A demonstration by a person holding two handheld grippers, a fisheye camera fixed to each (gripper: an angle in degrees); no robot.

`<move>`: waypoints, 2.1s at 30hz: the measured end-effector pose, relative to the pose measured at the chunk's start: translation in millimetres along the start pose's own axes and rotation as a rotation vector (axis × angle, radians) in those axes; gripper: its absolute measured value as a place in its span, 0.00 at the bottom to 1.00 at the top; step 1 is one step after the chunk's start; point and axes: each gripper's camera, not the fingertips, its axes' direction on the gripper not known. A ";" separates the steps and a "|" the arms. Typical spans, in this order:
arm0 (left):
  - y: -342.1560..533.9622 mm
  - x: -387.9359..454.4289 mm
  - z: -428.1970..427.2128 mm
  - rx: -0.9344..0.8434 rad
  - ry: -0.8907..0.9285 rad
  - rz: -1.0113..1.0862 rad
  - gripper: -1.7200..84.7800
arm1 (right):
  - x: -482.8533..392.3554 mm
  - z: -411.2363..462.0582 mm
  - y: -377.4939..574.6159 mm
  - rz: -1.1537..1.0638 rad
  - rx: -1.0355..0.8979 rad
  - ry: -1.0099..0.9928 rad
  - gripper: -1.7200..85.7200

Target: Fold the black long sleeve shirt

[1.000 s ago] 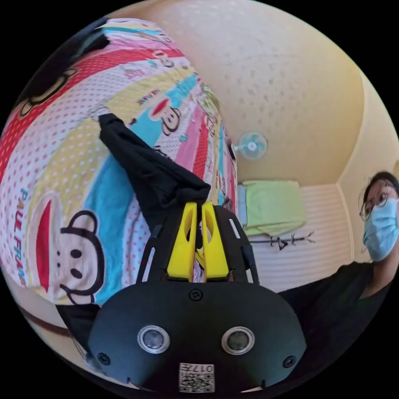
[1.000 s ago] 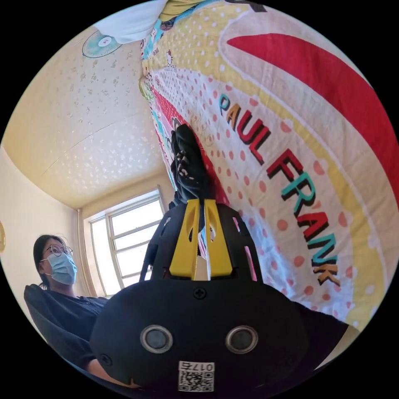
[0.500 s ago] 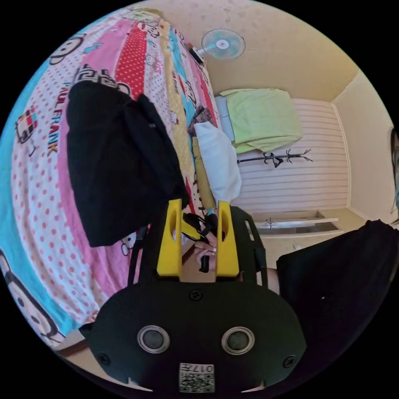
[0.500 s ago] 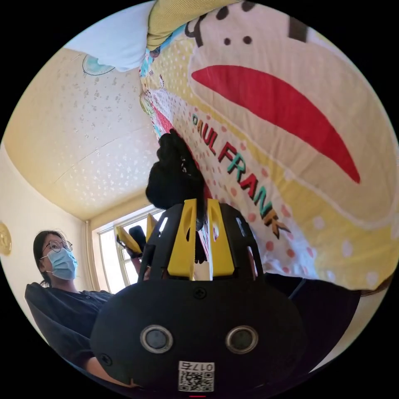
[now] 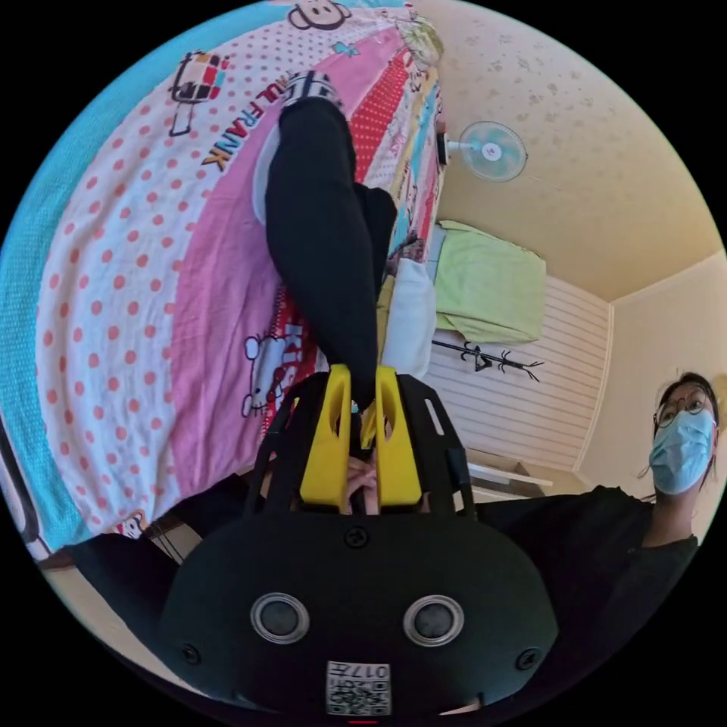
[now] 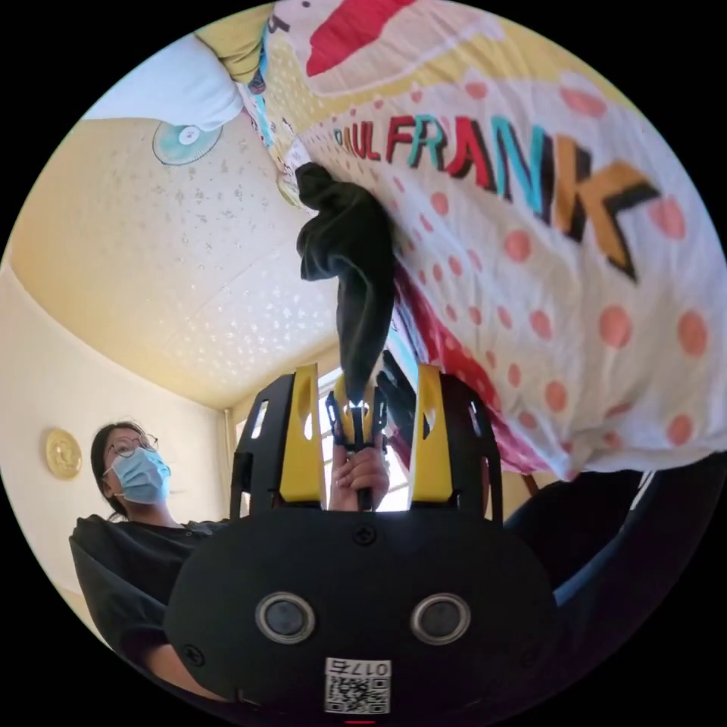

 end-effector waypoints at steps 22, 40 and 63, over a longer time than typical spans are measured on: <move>-81.4 432.2 120.2 -0.335 0.098 0.551 0.08 | -296.2 -86.4 -27.0 -0.615 -0.078 -0.283 0.08; -123.4 261.4 -125.1 -0.385 -0.778 -0.288 0.08 | 13.4 -297.3 219.0 0.323 0.484 0.403 0.03; -6.7 185.4 -176.7 0.268 -0.208 -0.893 0.01 | -150.9 168.8 262.6 -0.747 -0.230 1.612 0.02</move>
